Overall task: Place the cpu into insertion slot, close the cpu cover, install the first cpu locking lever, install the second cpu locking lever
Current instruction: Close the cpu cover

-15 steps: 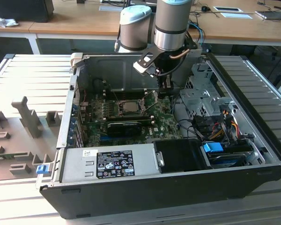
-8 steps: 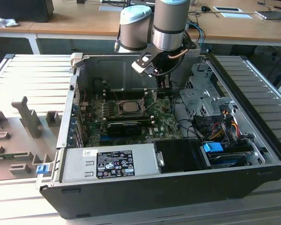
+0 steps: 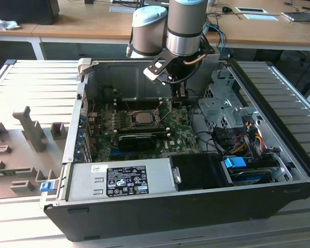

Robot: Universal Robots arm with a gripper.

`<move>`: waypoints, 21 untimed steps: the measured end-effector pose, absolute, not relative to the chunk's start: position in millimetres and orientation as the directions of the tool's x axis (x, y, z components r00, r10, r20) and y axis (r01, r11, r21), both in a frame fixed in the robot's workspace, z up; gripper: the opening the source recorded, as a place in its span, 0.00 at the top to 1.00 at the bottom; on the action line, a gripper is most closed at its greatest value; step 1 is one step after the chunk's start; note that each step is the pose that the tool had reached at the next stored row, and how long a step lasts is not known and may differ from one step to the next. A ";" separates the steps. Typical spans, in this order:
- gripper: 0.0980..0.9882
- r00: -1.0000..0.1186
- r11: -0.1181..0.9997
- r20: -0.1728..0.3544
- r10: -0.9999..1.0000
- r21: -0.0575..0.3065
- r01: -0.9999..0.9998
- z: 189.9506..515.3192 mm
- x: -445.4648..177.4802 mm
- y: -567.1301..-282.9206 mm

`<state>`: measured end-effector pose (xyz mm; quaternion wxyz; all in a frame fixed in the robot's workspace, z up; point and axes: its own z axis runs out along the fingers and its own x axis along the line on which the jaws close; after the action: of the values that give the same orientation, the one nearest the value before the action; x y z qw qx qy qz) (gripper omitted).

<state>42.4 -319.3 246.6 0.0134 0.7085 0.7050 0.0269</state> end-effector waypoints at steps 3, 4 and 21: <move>0.99 0.004 -0.005 0.019 1.000 0.057 0.998 246.6 41.6 -319.3; 0.99 0.004 -0.005 0.019 1.000 0.057 0.998 246.6 41.4 -319.3; 0.99 0.004 -0.005 0.019 1.000 0.057 0.998 246.6 37.5 -319.2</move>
<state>37.5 -319.2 246.6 0.0134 0.7085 0.7051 0.0270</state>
